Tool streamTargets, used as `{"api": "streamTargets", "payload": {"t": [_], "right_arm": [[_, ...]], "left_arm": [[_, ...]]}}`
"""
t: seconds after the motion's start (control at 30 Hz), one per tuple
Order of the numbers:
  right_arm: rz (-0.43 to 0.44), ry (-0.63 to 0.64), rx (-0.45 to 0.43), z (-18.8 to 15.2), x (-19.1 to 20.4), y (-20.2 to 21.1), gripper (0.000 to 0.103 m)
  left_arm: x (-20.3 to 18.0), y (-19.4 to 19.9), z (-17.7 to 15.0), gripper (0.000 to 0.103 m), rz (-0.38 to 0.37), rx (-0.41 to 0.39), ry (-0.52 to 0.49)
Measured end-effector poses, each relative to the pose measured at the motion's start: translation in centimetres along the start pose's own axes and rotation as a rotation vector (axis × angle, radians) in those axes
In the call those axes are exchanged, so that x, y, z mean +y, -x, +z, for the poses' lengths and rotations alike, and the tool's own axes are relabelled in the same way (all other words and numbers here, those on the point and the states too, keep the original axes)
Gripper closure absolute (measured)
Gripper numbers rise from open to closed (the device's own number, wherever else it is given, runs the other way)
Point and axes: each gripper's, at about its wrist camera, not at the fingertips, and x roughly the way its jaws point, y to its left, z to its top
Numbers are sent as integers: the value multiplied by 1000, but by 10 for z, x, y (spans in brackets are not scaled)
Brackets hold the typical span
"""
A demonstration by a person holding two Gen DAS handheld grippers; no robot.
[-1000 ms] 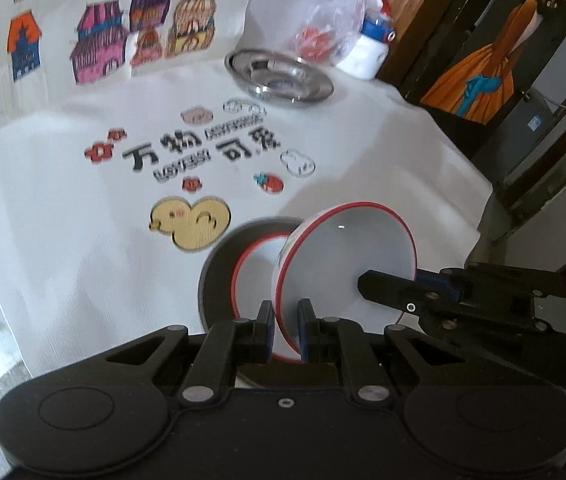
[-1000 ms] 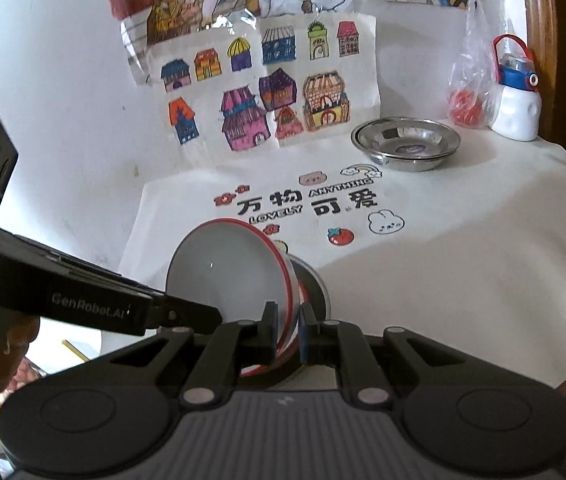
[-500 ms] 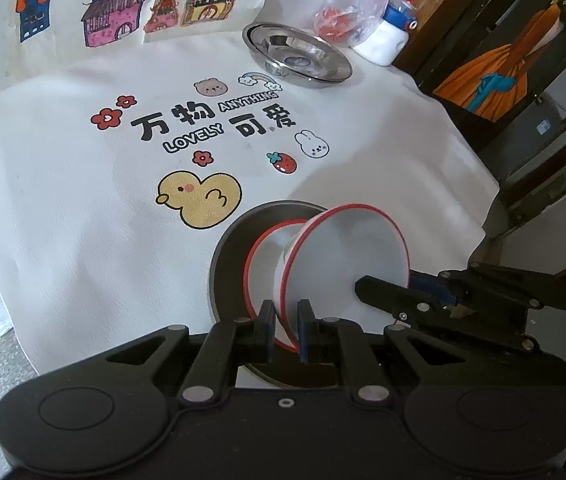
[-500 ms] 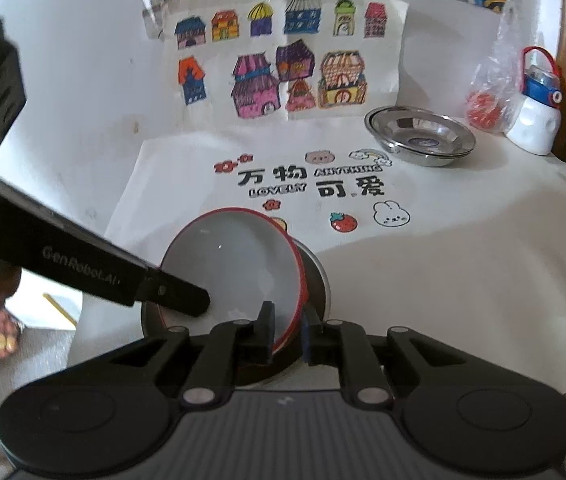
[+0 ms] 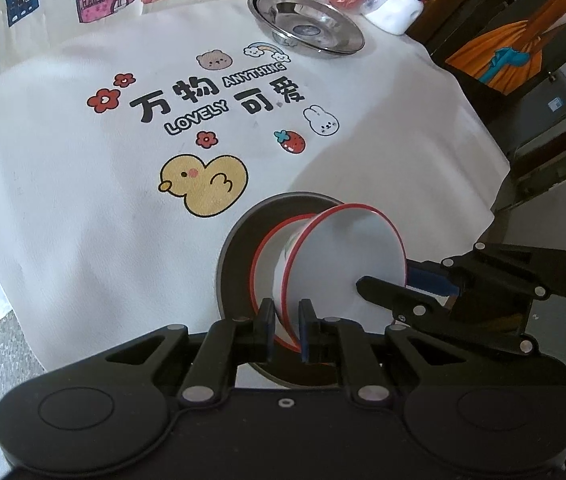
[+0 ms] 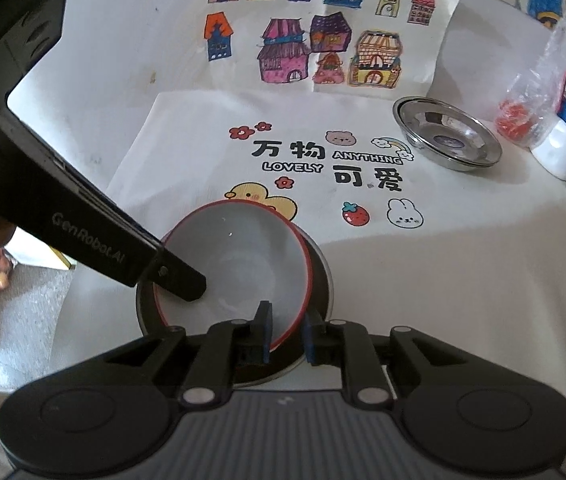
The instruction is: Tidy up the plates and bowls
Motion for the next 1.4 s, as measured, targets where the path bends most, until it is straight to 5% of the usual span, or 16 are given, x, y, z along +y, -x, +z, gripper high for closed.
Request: {"api": "streamTargets", "payload": {"t": [0.73, 0.87, 1.17, 1.4], "right_arm": [[19, 29, 10, 2, -3, 1, 81], [19, 10, -17, -1, -8, 7, 62], [29, -39, -83, -3, -19, 23, 42], [18, -79, -144, -9, -26, 43, 27]], "left_arm": [[0, -6, 9, 81, 44, 28, -40], [1, -11, 8, 78, 41, 30, -51], [3, 3, 2, 65, 1, -25, -65], [-1, 20, -3, 44, -1, -94, -75]]}}
